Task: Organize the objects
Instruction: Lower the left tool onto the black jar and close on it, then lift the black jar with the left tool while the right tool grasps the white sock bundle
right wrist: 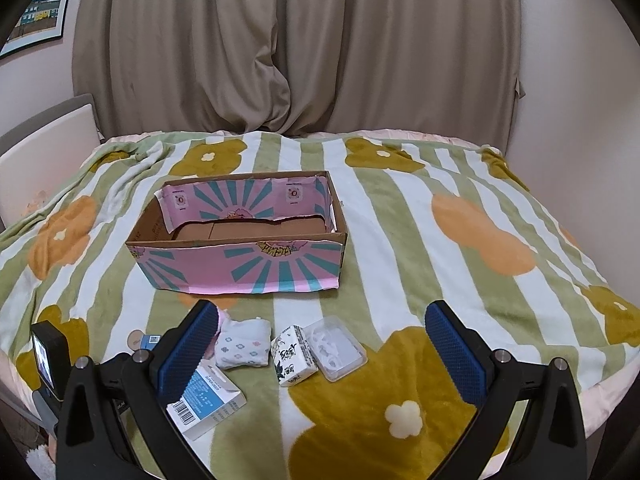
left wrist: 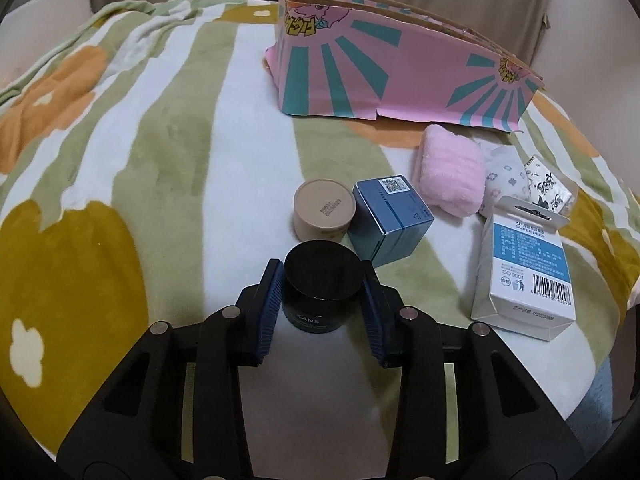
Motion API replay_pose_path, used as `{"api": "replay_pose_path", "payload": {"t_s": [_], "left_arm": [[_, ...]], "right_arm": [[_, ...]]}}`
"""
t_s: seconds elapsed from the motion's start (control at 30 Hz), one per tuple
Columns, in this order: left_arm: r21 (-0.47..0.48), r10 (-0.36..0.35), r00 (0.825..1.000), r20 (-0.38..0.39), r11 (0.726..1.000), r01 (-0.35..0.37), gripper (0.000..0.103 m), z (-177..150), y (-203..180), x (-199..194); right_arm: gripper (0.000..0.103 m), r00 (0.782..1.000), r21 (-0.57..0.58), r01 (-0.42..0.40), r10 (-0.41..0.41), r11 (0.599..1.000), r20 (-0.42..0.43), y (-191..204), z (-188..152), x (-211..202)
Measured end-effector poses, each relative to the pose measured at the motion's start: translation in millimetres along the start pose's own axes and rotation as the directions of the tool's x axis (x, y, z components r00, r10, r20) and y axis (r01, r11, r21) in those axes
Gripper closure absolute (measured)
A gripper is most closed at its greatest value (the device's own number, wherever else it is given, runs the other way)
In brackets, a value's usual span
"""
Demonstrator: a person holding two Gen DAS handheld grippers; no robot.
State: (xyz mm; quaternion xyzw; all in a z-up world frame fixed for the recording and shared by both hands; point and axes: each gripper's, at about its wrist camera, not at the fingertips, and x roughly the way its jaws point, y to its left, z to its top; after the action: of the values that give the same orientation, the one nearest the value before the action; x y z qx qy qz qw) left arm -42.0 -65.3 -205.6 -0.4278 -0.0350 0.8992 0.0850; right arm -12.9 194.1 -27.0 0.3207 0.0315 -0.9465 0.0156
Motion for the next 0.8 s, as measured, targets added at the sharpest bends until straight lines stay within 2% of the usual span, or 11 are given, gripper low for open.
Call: {"api": "replay_pose_path", "payload": {"t_s": [0.27,0.5,0.8], "left_arm": [[-0.02,0.005,1.0,0.026,1.0,-0.004,0.069,5.5,1.8,-10.7],[-0.025,0.01,0.994,0.105,1.0,-0.008,0.069,23.2,2.6,-43.7],[0.017,0.0,0.967,0.253,1.0,-0.004,0.069,65.6,-17.1,-115.4]], "right_arm": [[0.0,1.0,0.018,0.015,-0.015,1.0,0.001,-8.2,2.4,-1.1],[0.0,1.0,0.033,0.025,-0.025,0.999,0.0,-14.4,3.2,-1.0],[0.0,0.999,0.036,0.038,-0.038,0.999,0.006,-19.5,3.0,-1.3]]}}
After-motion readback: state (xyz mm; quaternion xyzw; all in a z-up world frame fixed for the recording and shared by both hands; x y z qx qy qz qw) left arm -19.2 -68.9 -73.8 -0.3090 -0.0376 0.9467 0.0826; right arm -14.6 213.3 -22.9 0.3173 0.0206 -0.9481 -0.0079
